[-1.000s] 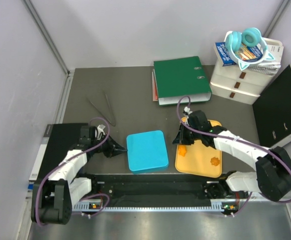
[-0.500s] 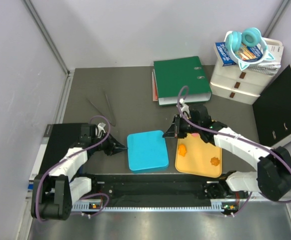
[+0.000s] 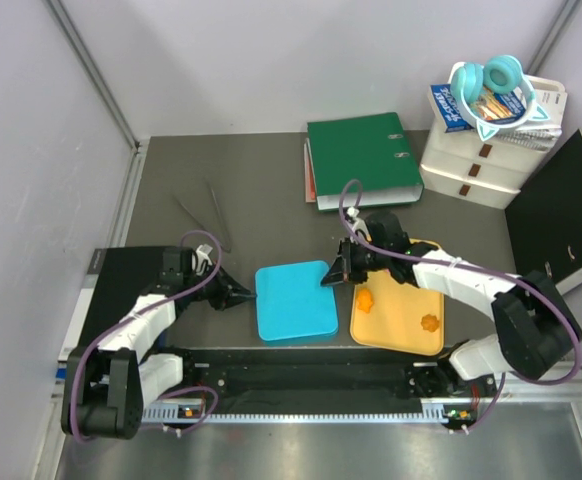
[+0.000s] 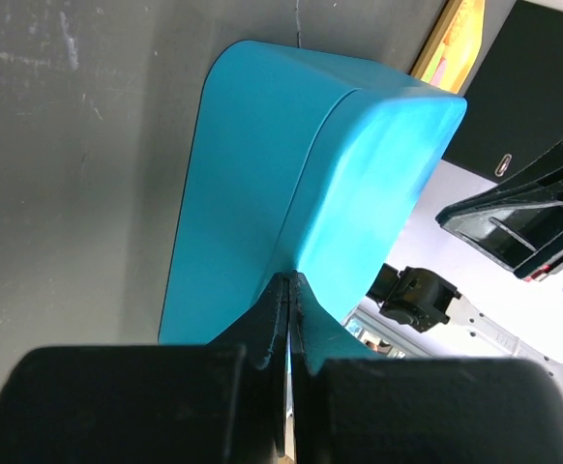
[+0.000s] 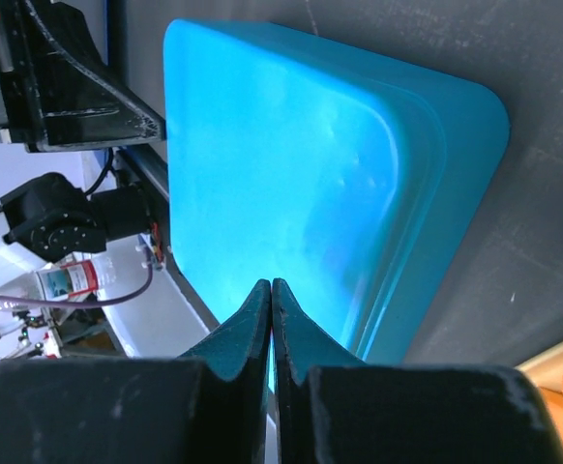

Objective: Pack the cookies

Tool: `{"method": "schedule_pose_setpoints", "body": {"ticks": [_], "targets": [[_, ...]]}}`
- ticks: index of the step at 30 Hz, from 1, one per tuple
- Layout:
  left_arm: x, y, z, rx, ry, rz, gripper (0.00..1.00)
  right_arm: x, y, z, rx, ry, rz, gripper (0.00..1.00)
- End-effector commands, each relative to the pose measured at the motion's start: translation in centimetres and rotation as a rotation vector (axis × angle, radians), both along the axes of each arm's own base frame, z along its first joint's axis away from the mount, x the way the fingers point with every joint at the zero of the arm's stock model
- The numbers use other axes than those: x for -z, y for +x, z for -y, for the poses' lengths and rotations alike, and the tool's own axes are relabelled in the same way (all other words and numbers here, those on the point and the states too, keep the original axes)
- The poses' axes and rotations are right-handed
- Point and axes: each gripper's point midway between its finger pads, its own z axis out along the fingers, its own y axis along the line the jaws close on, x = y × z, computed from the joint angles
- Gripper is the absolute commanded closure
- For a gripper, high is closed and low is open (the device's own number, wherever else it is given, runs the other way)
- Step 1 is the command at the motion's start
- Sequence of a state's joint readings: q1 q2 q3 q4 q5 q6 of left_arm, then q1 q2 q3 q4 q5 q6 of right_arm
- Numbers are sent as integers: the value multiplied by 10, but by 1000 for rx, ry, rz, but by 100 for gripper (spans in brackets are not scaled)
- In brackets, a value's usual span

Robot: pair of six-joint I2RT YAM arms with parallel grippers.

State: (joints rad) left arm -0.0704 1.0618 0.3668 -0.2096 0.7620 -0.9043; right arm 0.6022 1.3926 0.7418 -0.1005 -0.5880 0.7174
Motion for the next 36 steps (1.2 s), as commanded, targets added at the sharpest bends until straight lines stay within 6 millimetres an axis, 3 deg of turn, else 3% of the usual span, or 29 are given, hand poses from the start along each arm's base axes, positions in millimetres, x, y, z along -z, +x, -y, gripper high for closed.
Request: {"method": "schedule_pose_setpoints", "body": {"ticks": [1,11,15,17,24,27,31,36], "targets": [[-16,14,4,12,-15,72,100,9,3,2,5,-42,21,100],[-22,18,5,20,-23,89,100,50,-1,25,57,-194,-72,100],[-22,18,6,23,-25,89,100,58,-2,31,72,-218,-93,100],[-23,18,6,22,-24,90,100,53,1,28,71,-193,-75,100],[-22,18,6,24,-19,91,100,-9,15,-1,46,6,44,99],[-22,18,7,28,-23,92,100,-25,17,-13,23,42,68,95],[-23,20,8,28,-26,99,100,-30,17,-26,-10,64,65,90],[-25,22,11,36,-30,106,100,-20,18,-33,-25,63,34,89]]}}
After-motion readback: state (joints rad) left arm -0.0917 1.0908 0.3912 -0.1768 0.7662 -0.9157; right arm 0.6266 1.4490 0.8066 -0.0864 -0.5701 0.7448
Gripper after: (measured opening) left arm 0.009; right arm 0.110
